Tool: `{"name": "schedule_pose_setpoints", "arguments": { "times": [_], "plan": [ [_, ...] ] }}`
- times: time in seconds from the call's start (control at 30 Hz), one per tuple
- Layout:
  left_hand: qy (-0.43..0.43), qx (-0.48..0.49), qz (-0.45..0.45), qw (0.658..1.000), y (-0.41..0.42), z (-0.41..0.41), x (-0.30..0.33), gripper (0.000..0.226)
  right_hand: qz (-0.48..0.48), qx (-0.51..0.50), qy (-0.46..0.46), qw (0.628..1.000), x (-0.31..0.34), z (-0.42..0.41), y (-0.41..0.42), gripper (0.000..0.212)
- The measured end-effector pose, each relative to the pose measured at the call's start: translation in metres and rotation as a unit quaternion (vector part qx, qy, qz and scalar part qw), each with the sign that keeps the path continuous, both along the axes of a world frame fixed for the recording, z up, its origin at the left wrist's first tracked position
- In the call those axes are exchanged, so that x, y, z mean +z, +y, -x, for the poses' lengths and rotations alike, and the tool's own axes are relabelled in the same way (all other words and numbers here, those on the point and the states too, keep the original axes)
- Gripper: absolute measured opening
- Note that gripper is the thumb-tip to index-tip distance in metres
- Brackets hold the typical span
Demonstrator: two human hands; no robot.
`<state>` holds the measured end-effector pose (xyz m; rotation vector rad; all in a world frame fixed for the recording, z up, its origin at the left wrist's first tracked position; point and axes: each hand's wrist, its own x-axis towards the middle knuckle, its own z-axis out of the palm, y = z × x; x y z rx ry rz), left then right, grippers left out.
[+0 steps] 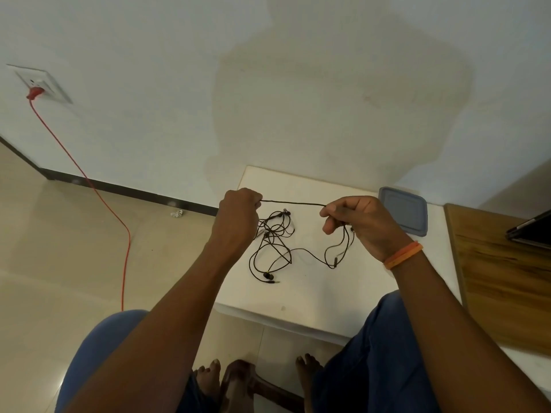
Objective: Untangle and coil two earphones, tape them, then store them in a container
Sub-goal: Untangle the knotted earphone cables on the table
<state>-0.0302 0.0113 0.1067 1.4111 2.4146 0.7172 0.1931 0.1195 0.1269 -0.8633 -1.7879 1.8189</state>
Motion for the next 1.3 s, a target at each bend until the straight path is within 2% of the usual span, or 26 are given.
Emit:
{"name": "schedule_pose_setpoints", "arguments": {
  "times": [0.17,0.3,0.53,0.67,0.77,0.8,0.83,0.9,0.93,1.0,1.07,1.17,1.3],
  "plan": [
    [-0.001,0.033,0.027,0.999,-0.004,0.004,-0.001,0.032,0.075,0.050,-0.036,0.995,-0.001,-0.002,0.002,0.016],
    [0.042,0.068,0.035,0.996,-0.010,0.000,0.006,0.029,0.089,0.018,-0.090,0.992,-0.005,-0.003,0.002,0.013],
    [0.067,0.098,0.062,0.991,-0.014,0.002,0.013,0.023,0.020,-0.021,-0.170,0.985,-0.006,-0.006,0.001,0.023],
    [0.127,0.077,0.131,0.980,-0.017,-0.007,0.016,0.019,-0.009,0.000,-0.133,0.991,-0.003,-0.004,-0.001,0.012],
    [0.168,0.012,0.150,0.974,-0.014,-0.011,0.017,0.024,-0.066,-0.019,-0.109,0.992,-0.001,-0.001,-0.003,0.013],
    [0.142,-0.030,0.132,0.980,-0.011,-0.012,0.015,0.031,-0.084,-0.024,-0.104,0.991,-0.001,0.001,-0.004,0.013],
    [0.079,-0.076,0.108,0.988,-0.008,-0.015,0.015,0.044,-0.098,-0.023,-0.100,0.990,0.000,0.002,-0.005,0.012],
    [-0.092,-0.145,0.034,0.985,-0.003,-0.029,0.018,0.061,-0.117,-0.011,-0.093,0.989,0.000,0.007,-0.010,0.012],
    [-0.148,-0.165,-0.008,0.975,-0.001,-0.037,0.019,0.058,-0.127,-0.007,-0.085,0.988,0.000,0.009,-0.013,0.014],
    [-0.201,-0.181,-0.061,0.961,0.003,-0.050,0.020,0.039,-0.144,-0.013,-0.062,0.988,0.001,0.012,-0.016,0.016],
    [-0.266,-0.157,-0.075,0.948,0.004,-0.054,0.020,0.024,-0.142,-0.034,-0.044,0.988,0.002,0.012,-0.015,0.016],
    [-0.259,-0.120,-0.089,0.954,0.003,-0.051,0.022,0.013,-0.129,-0.043,-0.032,0.990,0.004,0.010,-0.015,0.015],
    [-0.235,-0.121,-0.060,0.963,0.003,-0.047,0.024,0.011,-0.164,-0.046,-0.058,0.984,0.005,0.012,-0.017,0.014]
  ]
}}
